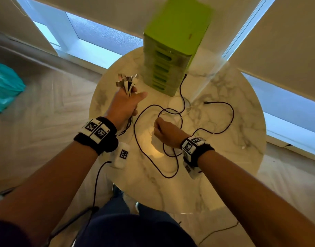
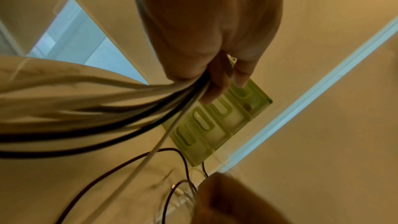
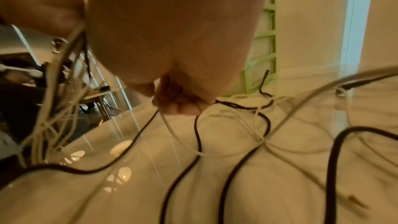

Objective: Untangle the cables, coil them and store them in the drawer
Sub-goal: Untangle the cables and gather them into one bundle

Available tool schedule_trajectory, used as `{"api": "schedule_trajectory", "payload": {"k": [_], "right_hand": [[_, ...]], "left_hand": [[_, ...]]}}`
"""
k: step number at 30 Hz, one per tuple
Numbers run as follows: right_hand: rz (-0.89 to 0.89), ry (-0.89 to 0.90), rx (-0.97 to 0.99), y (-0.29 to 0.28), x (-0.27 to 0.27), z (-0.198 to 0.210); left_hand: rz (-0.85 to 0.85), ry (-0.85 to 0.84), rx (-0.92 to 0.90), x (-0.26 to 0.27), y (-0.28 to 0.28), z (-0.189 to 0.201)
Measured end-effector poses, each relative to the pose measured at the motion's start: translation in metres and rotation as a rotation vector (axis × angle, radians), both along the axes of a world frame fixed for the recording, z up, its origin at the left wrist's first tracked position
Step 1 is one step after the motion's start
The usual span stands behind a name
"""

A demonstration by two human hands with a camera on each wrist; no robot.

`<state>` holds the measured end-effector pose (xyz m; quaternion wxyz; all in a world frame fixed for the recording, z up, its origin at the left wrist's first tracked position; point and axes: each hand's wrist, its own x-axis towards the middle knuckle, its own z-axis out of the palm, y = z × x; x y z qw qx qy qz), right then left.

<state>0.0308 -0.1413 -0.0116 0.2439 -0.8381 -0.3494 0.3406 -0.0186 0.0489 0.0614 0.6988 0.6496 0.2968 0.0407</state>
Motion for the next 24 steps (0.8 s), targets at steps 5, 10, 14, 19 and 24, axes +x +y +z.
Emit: {"api": "schedule_trajectory", "payload": {"k": [5, 10, 14, 19, 24], "right_hand": [[-0.274, -0.091, 0.36, 0.002, -0.009, 0.047], [-0.258, -0.163, 0.401, 0.02, -0.022, 0.07], [-0.136, -0.203, 0.317, 0.034, -0.03, 0.071], [-0.04, -0.331, 0.291, 0.047, -0.039, 0.069], [0.0, -0.497, 0.267, 0.061, -0.047, 0.069]], "left_hand": [[0.008, 0.01, -0.059, 0.004, -0.001, 0.002], [-0.087, 0.039, -0.137, 0.007, -0.001, 0.01], [-0.165, 0.048, -0.185, 0.005, 0.011, 0.017], [-0.272, 0.032, -0.108, -0.005, 0.028, 0.021], [-0.343, 0.033, -0.042, -0.009, 0.042, 0.024]]}}
